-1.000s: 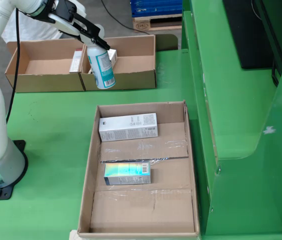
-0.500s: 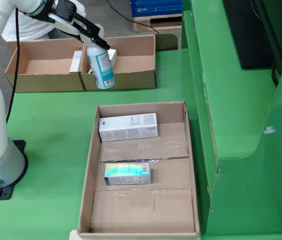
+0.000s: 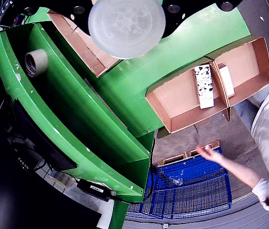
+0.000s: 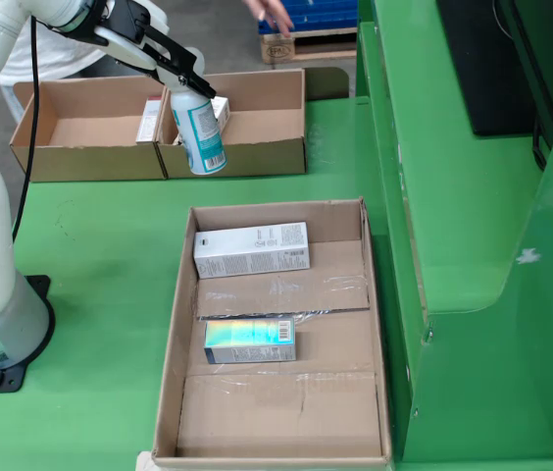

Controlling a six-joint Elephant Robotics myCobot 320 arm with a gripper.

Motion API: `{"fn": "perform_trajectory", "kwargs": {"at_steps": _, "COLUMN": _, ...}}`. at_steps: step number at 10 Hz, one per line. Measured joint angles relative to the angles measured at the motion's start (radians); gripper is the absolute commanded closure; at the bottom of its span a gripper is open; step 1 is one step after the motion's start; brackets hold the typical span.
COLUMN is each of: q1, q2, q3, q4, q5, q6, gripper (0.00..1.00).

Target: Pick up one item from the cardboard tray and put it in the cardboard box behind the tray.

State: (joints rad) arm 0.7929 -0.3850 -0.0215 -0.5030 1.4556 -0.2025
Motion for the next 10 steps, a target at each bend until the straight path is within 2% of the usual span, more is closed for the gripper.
{"fn": "perform_trajectory", "kwargs": {"at_steps": 10, "q1": -0.001, "q2": 0.0, "q3": 0.0, "q4": 0.0, "q5": 0.0, "q6": 0.0, "gripper": 1.0}}
